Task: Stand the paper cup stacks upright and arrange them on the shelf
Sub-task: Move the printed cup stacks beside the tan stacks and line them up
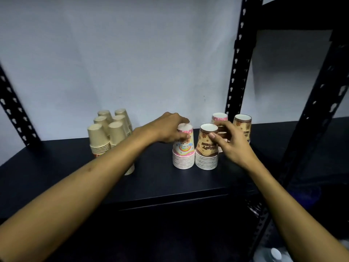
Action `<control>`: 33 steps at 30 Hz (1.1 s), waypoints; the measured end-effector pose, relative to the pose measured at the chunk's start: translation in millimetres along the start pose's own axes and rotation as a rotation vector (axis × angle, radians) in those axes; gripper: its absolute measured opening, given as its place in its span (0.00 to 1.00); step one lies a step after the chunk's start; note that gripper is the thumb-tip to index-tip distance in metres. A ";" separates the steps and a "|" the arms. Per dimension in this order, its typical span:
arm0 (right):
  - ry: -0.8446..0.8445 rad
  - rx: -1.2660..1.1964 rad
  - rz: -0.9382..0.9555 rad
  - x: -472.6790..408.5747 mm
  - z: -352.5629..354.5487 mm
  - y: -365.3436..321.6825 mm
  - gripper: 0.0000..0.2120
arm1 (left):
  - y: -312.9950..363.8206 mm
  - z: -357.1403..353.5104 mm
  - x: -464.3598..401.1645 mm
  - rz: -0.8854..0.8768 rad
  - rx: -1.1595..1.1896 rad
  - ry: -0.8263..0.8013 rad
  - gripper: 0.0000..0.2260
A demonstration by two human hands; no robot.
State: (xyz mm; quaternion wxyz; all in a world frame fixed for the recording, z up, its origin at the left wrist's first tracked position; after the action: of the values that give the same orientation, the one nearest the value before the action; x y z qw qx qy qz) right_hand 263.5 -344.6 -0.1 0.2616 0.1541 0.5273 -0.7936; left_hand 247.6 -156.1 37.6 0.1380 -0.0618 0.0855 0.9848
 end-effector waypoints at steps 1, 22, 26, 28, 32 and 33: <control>-0.022 -0.018 0.003 -3.5 -10.7 -2.2 0.19 | -8.1 4.1 4.0 0.003 -0.054 -0.025 0.20; -0.419 0.085 -0.036 -67.8 -100.3 -16.7 0.25 | -83.4 38.8 2.0 0.143 -0.144 -0.223 0.22; -0.431 0.068 -0.003 -86.0 -117.3 -14.6 0.23 | -97.0 42.0 -6.0 0.181 -0.180 -0.243 0.20; -0.440 0.075 0.009 -93.4 -124.9 -13.6 0.24 | -104.7 43.7 -9.6 0.200 -0.198 -0.249 0.19; -0.441 0.076 0.001 -105.4 -139.9 -9.6 0.26 | -117.6 45.0 -14.0 0.226 -0.256 -0.262 0.18; -0.438 0.070 -0.005 -108.3 -143.9 -9.3 0.26 | -121.4 46.4 -15.0 0.233 -0.277 -0.261 0.17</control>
State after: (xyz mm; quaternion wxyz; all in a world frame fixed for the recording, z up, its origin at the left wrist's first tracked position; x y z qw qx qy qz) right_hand 342.0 -182.3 6.3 0.3623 -0.0142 0.4304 -0.8266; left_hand 291.6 -36.4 66.8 0.0233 0.0580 -0.0624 0.9961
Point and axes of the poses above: each hand's wrist, its own x-axis away from the middle knuckle, its own z-axis out of the back of the hand, y = z × x, the point moved 9 cm from there along -x, towards the middle knuckle, and after that the axes turned 4 degrees about -x, right-handed, at the moved point
